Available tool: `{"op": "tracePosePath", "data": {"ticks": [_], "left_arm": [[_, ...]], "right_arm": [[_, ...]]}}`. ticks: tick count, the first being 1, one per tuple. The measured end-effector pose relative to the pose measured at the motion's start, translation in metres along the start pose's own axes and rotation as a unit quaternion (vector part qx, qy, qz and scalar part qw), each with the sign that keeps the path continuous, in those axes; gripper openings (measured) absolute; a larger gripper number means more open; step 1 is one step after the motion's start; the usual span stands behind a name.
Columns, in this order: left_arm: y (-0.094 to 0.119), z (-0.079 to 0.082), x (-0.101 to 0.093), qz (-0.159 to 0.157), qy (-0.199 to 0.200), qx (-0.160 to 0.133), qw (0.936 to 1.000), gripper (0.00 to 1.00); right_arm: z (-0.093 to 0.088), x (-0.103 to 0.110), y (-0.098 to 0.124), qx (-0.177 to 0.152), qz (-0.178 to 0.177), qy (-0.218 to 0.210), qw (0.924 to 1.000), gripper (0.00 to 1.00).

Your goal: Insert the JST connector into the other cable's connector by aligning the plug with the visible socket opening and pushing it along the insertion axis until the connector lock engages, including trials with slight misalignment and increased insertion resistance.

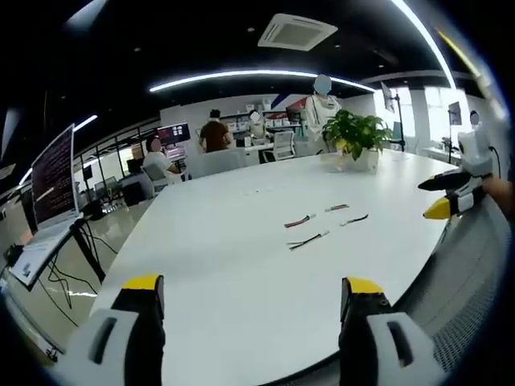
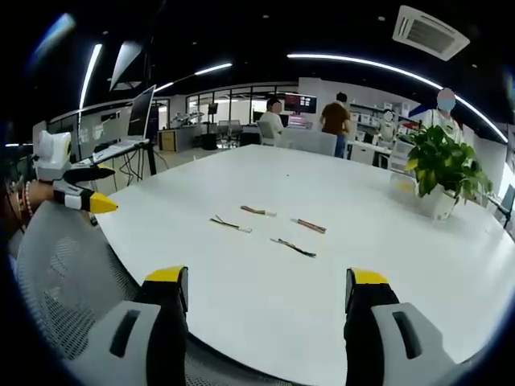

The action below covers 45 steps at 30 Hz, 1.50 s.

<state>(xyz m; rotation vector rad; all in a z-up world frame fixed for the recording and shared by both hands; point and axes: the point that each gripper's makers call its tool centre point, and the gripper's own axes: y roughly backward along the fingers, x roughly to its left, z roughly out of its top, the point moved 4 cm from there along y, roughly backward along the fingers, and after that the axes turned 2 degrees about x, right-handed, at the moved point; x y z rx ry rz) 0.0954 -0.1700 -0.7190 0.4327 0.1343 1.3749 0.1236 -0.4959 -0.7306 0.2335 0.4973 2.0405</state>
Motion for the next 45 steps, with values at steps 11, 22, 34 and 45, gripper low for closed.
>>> {"op": "tracePosePath", "data": {"ticks": [11,22,34,45], "left_arm": [[-0.001,-0.002,0.0,-0.001,-0.002,0.007,1.0,0.88],[0.0,-0.002,0.0,0.001,-0.001,0.008,1.0,0.87],[-0.001,-0.006,0.0,0.005,-0.005,0.025,0.9997,0.86],[-0.001,-0.012,0.002,0.01,0.01,0.049,0.9987,0.87]], "right_arm": [[-0.001,0.001,-0.001,0.005,0.004,0.003,1.0,0.78],[-0.001,0.002,-0.001,0.006,0.009,0.004,0.9999,0.77],[0.0,0.002,0.0,-0.002,0.01,0.001,0.9999,0.76],[0.001,0.002,0.0,-0.004,0.012,0.0,0.9999,0.75]]}}
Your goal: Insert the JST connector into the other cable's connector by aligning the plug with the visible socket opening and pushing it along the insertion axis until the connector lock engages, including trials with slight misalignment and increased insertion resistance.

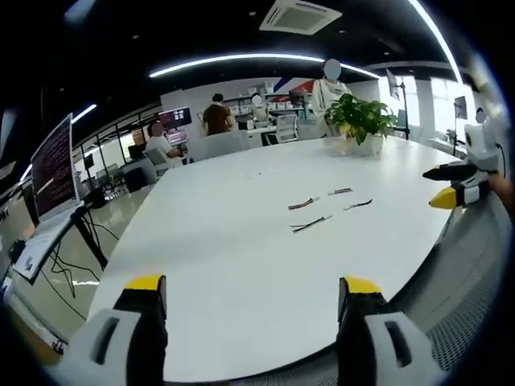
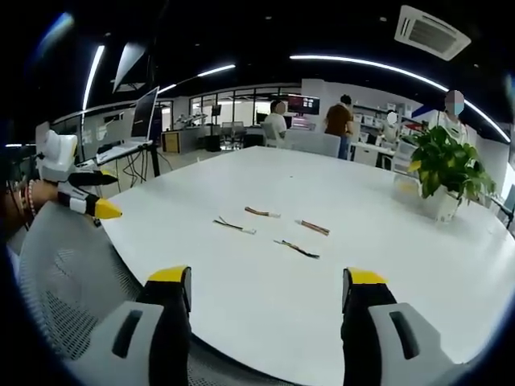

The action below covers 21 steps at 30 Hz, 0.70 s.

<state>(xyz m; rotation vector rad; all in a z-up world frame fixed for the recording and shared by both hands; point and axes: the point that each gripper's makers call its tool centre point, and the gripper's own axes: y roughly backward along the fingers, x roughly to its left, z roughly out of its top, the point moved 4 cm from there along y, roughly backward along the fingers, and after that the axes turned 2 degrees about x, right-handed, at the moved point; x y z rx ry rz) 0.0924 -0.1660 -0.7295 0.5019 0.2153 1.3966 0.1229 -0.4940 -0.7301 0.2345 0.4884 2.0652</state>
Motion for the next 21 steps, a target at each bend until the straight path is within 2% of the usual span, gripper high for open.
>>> {"op": "tracePosePath", "data": {"ticks": [4,21], "left_arm": [[0.0005,0.0,0.0007,0.006,-0.007,0.002,1.0,0.86],[-0.0006,-0.0024,-0.0023,-0.008,-0.016,0.015,0.9997,0.84]], "right_arm": [[-0.0003,0.0002,-0.0003,0.001,0.001,0.001,1.0,0.75],[-0.0018,-0.0008,-0.0008,0.007,-0.005,-0.001,1.0,0.74]]}}
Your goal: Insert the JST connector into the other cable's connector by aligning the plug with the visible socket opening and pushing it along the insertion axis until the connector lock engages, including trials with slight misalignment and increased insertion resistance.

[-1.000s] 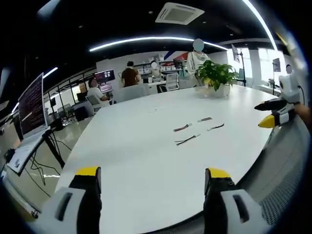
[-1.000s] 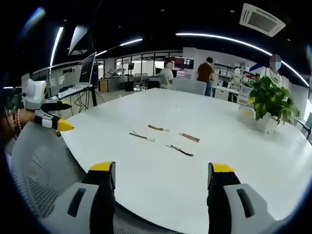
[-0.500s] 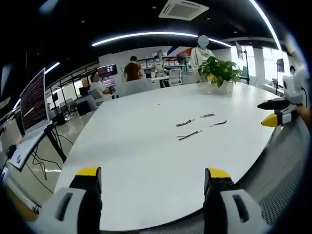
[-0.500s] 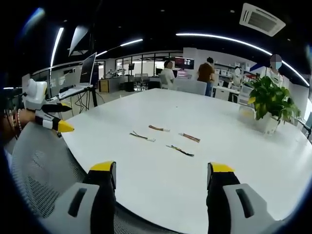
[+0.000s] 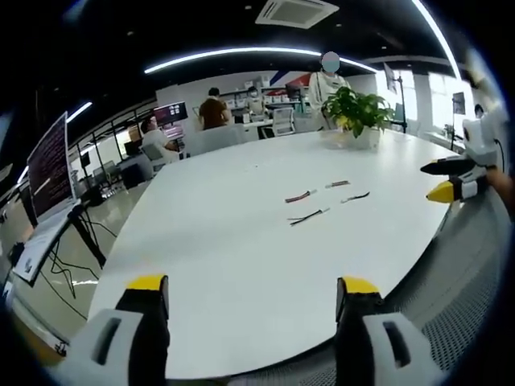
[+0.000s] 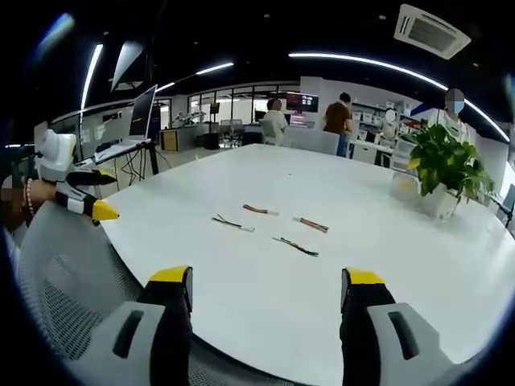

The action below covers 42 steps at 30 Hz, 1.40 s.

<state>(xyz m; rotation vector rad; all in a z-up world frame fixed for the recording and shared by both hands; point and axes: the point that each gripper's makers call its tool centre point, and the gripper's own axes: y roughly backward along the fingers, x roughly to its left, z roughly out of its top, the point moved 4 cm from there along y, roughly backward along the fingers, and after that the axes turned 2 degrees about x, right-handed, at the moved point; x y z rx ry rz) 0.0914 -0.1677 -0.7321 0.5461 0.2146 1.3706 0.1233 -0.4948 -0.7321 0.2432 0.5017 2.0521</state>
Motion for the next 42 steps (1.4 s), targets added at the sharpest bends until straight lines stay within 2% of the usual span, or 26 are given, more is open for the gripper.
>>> {"op": "tracePosePath", "data": {"ticks": [8,11,18,26,32,37,42], "left_arm": [[0.0,-0.001,-0.002,-0.011,0.001,0.008,0.9999,0.85],[0.0,-0.006,-0.006,-0.022,-0.014,0.032,0.9992,0.87],[0.001,-0.002,-0.006,-0.028,-0.022,0.028,0.999,0.88],[-0.005,-0.001,0.001,-0.03,-0.045,0.052,0.9972,0.91],[-0.008,0.009,0.004,-0.047,-0.022,0.039,0.9979,0.9],[-0.012,0.016,0.006,-0.045,-0.04,0.032,0.9977,0.9],[-0.014,0.024,0.007,-0.048,-0.039,0.021,0.9979,0.9]], "right_arm": [[0.0,0.001,0.0,0.0,0.002,-0.001,1.0,0.74],[0.003,-0.002,0.003,-0.013,-0.005,-0.014,0.9998,0.74],[0.002,0.0,0.002,-0.007,0.004,-0.019,0.9998,0.74],[0.003,-0.002,0.003,-0.007,0.01,-0.041,0.9991,0.74],[0.004,-0.004,0.005,-0.003,0.009,-0.045,0.999,0.74],[0.005,-0.01,0.005,0.007,0.007,-0.036,0.9993,0.74],[0.014,-0.018,0.006,0.0,-0.003,-0.027,0.9996,0.73]]}}
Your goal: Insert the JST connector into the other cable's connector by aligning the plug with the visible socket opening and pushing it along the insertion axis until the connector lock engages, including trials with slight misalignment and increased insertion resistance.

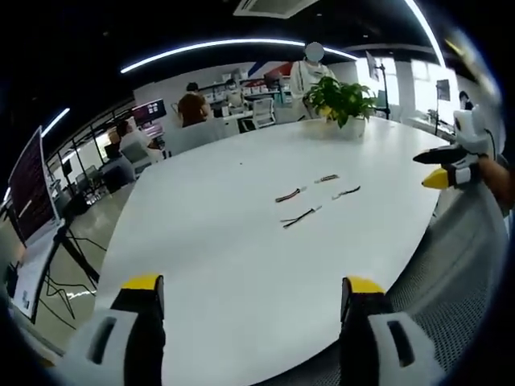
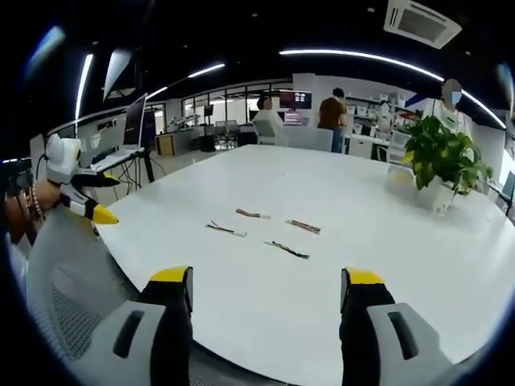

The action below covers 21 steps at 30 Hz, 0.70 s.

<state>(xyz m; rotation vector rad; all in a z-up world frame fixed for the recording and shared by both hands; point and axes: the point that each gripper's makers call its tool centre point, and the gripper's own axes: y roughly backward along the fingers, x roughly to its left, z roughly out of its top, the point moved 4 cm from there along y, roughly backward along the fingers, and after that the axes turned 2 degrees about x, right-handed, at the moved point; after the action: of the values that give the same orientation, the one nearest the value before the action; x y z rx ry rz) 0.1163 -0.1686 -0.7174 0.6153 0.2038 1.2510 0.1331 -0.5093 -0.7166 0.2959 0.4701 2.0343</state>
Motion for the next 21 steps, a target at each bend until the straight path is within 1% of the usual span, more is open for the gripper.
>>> {"op": "tracePosePath", "data": {"ticks": [9,12,16,18,19,20,21], "left_arm": [[-0.001,0.014,0.002,-0.01,-0.009,-0.014,0.9998,0.91],[-0.003,0.018,0.003,-0.016,-0.004,-0.021,0.9996,0.91],[-0.006,0.027,0.006,-0.012,-0.01,-0.035,0.9993,0.93],[-0.009,0.029,0.006,-0.015,-0.01,-0.035,0.9992,0.92],[-0.01,0.03,0.006,-0.016,-0.009,-0.035,0.9992,0.92],[-0.011,0.033,0.006,-0.017,-0.006,-0.04,0.999,0.92],[-0.011,0.034,0.006,-0.019,-0.005,-0.044,0.9988,0.92]], "right_arm": [[0.01,-0.006,-0.005,-0.007,-0.008,0.013,0.9999,0.72],[0.014,-0.008,-0.007,-0.011,-0.003,0.017,0.9998,0.71],[0.02,-0.011,-0.009,-0.016,-0.004,0.02,0.9997,0.71],[0.022,-0.012,-0.01,-0.019,-0.003,0.02,0.9996,0.71],[0.023,-0.013,-0.011,-0.019,-0.002,0.016,0.9997,0.71],[0.024,-0.013,-0.012,-0.021,0.006,-0.006,0.9997,0.71],[0.026,-0.012,-0.013,-0.024,0.012,-0.018,0.9995,0.71]]}}
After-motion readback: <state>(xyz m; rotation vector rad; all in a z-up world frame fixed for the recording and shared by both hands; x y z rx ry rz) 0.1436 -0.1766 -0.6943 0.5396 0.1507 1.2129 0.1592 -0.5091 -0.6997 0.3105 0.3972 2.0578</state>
